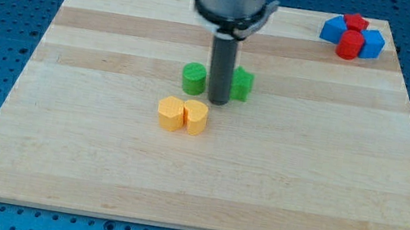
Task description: Slide the green star slightly right
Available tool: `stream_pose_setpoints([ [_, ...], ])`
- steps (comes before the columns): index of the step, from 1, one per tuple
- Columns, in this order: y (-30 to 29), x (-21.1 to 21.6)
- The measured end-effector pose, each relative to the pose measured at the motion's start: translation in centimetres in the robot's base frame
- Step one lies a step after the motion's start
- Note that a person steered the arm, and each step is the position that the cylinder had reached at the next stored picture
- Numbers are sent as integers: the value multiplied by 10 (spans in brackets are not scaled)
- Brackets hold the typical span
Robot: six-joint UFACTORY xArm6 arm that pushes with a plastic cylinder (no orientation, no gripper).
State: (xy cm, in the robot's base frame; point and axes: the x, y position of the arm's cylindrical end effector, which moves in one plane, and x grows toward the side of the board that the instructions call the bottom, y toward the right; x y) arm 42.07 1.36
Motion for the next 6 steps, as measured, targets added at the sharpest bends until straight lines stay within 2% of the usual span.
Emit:
stream_pose_setpoints([
  [1,52,-28],
  [2,57,-15],
  [3,15,-2],
  [4,-2,-36],
  [5,20,-68],
  [6,86,-70],
])
